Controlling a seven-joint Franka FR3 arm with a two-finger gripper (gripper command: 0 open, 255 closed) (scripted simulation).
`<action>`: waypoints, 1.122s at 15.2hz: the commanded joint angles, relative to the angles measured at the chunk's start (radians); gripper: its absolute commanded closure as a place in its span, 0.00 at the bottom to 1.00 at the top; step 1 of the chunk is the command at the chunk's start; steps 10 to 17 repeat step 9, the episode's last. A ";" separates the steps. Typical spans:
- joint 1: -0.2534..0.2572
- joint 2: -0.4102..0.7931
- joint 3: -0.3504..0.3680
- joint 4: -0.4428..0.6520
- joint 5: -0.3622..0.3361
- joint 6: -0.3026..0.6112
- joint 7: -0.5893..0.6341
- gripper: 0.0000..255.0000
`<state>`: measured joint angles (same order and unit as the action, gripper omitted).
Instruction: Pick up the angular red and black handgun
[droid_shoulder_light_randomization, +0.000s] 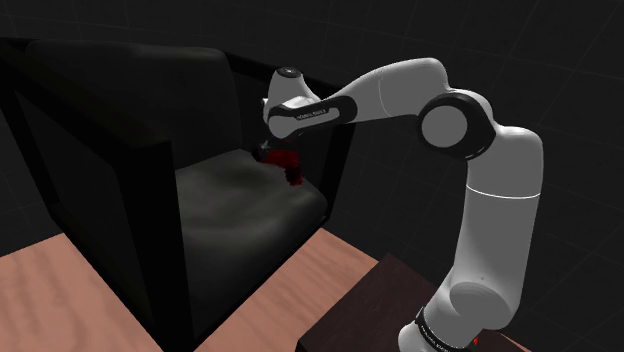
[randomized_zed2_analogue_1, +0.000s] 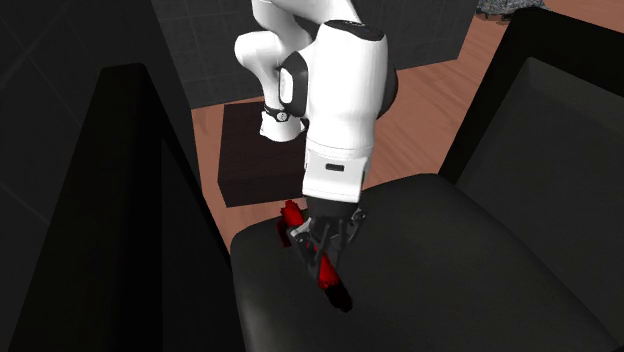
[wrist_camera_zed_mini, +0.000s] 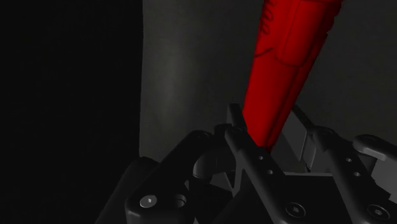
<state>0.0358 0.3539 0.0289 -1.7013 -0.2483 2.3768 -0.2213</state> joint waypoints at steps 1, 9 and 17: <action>-0.001 -0.010 0.002 0.014 0.005 -0.023 -0.006 1.00; -0.002 -0.033 0.007 0.064 0.018 -0.095 -0.025 1.00; -0.002 -0.033 0.007 0.064 0.018 -0.095 -0.025 1.00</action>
